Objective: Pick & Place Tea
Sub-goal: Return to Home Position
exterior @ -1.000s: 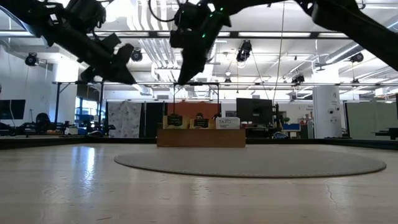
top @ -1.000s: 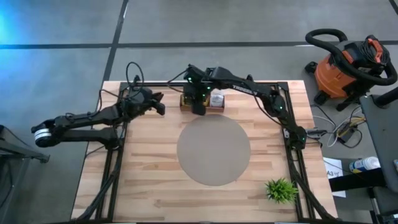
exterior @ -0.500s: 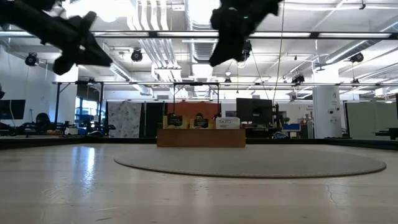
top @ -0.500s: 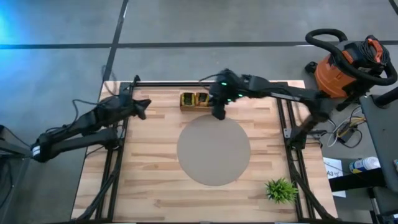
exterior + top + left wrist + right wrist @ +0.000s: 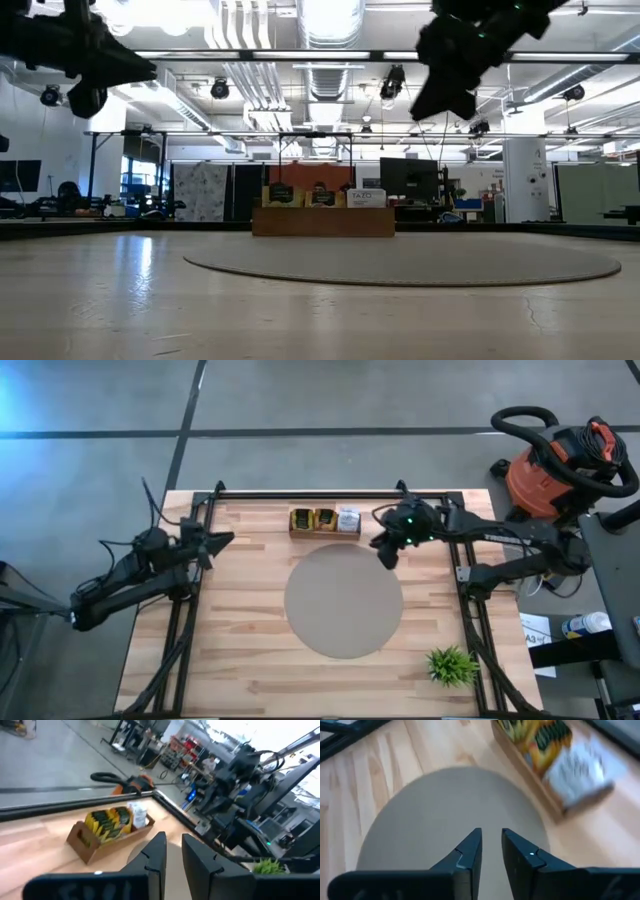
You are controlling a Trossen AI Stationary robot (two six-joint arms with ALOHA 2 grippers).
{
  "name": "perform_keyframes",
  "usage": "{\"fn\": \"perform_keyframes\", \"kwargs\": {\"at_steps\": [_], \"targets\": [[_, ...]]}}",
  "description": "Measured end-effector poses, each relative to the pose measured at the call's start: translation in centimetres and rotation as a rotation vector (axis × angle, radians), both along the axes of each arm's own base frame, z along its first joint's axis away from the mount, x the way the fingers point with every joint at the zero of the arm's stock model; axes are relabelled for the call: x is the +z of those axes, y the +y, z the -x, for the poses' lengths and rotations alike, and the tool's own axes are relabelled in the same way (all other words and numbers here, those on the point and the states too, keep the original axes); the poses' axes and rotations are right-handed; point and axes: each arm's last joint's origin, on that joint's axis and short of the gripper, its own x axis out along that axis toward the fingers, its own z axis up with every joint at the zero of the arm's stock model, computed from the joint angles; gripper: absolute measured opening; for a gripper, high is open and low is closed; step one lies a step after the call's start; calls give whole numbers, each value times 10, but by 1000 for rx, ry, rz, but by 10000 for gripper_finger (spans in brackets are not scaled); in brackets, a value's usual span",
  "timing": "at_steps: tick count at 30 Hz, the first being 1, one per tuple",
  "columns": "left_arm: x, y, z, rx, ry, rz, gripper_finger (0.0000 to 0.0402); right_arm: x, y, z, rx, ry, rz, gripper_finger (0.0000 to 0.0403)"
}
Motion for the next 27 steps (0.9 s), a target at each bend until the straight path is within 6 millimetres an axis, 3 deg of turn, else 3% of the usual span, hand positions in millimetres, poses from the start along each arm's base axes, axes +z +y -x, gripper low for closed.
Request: {"fn": "perform_keyframes", "kwargs": {"at_steps": [6, 12, 20, 27], "targets": [[-33, 2, -3, 9, 38, 83, 55, -26, 8, 23, -75, 29, -90, 64], [-75, 5, -11, 23, 132, 164, 55, -43, 11, 32, -81, 71, -107, 68], [-74, 7, -14, 38, 150, 154, 55, -57, 11, 32, -82, 109, -119, 80], [-71, 2, -11, 5, 67, 111, 55, -72, 19, 55, -81, 99, -116, 84]]}}
